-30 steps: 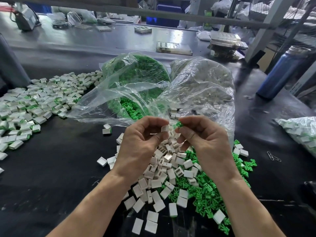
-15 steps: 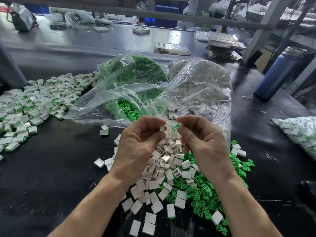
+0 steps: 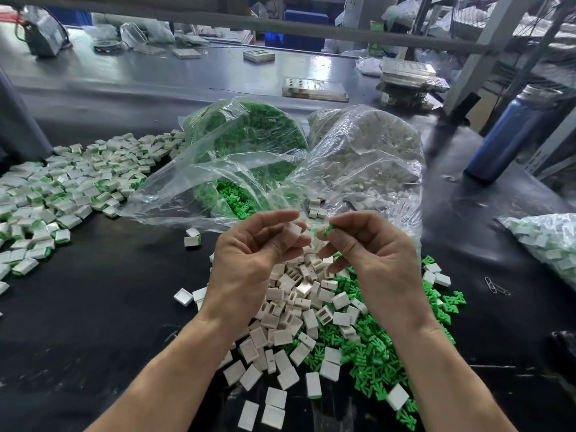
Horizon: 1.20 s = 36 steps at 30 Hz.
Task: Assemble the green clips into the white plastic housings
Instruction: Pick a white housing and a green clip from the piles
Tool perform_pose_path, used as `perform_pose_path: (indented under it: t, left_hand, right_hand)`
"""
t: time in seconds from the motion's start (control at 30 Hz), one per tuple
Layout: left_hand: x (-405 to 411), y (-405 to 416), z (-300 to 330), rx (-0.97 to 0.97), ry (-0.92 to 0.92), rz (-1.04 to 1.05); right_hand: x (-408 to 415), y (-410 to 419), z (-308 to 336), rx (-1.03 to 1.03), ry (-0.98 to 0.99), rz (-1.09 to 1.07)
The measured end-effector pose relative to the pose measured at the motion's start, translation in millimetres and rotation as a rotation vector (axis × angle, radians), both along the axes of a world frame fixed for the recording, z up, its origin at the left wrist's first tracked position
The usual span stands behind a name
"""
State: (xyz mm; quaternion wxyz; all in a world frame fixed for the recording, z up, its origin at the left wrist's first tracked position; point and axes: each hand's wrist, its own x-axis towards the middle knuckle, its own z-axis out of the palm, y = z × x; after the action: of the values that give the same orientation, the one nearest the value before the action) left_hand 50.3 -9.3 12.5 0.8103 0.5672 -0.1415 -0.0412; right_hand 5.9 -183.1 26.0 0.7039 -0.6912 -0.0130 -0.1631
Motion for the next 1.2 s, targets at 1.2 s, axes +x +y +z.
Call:
perform_pose_path:
  t: [1.2]
  left_hand:
    - [-0.3,-2.4,-7.5,0.166,-0.125,-0.135]
  right_hand:
    - [-2.4,6.0,5.8,0.062,-0.018,0.016]
